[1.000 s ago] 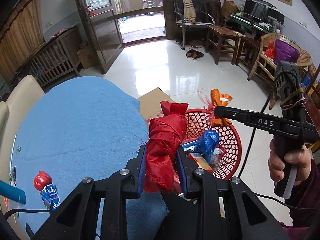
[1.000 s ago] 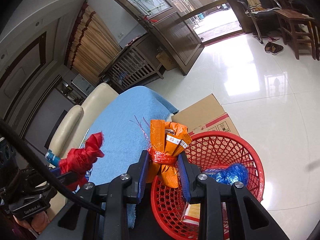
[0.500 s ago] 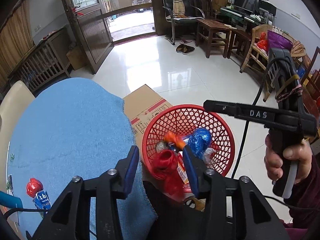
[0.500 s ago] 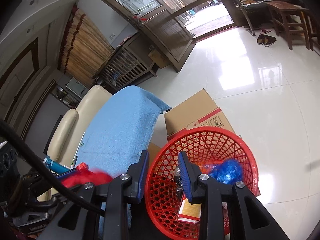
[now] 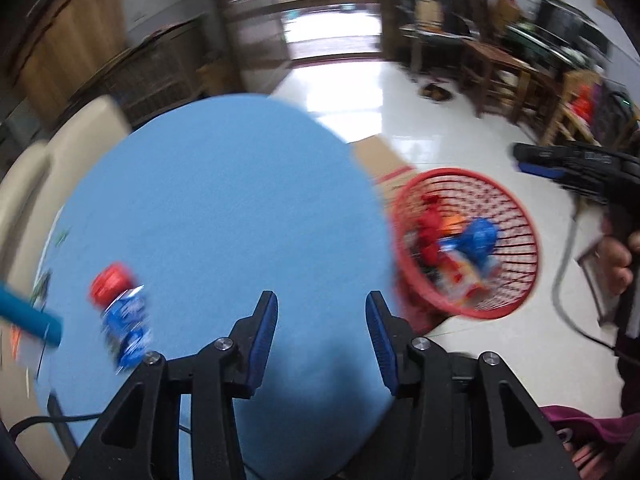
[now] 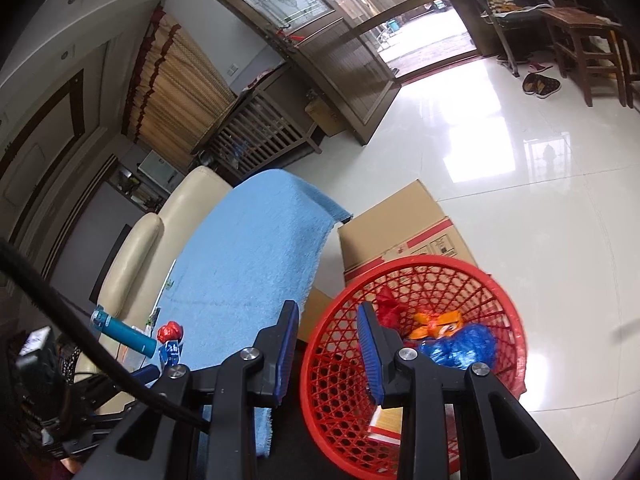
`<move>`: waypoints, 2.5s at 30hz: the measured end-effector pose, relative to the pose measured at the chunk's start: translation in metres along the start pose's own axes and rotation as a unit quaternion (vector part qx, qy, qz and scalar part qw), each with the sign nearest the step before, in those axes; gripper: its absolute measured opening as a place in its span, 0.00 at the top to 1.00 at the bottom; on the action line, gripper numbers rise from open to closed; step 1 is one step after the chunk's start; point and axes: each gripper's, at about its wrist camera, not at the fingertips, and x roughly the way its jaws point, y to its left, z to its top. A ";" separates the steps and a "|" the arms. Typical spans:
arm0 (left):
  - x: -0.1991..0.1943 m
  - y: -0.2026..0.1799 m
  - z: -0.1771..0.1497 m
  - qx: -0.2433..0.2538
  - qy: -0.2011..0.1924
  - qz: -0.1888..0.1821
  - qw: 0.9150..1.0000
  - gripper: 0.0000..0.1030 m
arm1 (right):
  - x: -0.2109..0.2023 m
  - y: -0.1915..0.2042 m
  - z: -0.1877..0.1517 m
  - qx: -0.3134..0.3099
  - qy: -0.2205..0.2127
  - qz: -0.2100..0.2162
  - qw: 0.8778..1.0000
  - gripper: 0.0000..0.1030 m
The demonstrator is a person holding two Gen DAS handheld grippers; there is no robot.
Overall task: Collect trash
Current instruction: 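Move both open tools back over the table, then grasp the red plastic bag with the right tool while the left tool grasps the milk carton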
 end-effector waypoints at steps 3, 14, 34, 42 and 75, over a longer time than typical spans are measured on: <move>-0.008 0.046 -0.021 -0.050 0.001 0.036 0.998 0.54 | 0.014 0.018 -0.002 -0.013 0.019 0.011 1.000 0.67; -0.029 0.184 -0.103 -0.236 0.001 0.108 0.966 0.43 | 0.092 0.141 -0.019 -0.143 0.107 0.051 0.983 0.67; -0.007 0.242 -0.149 -0.281 -0.008 0.053 0.958 0.43 | 0.311 0.346 -0.073 -0.313 0.250 0.104 0.910 0.39; -0.002 0.258 -0.158 -0.293 -0.003 0.043 0.955 0.42 | 0.378 0.376 -0.100 -0.320 0.297 0.090 0.895 0.41; 0.105 0.243 -0.047 -0.235 0.028 -0.053 0.970 0.60 | 0.203 0.167 -0.030 -0.149 0.171 0.055 0.972 0.49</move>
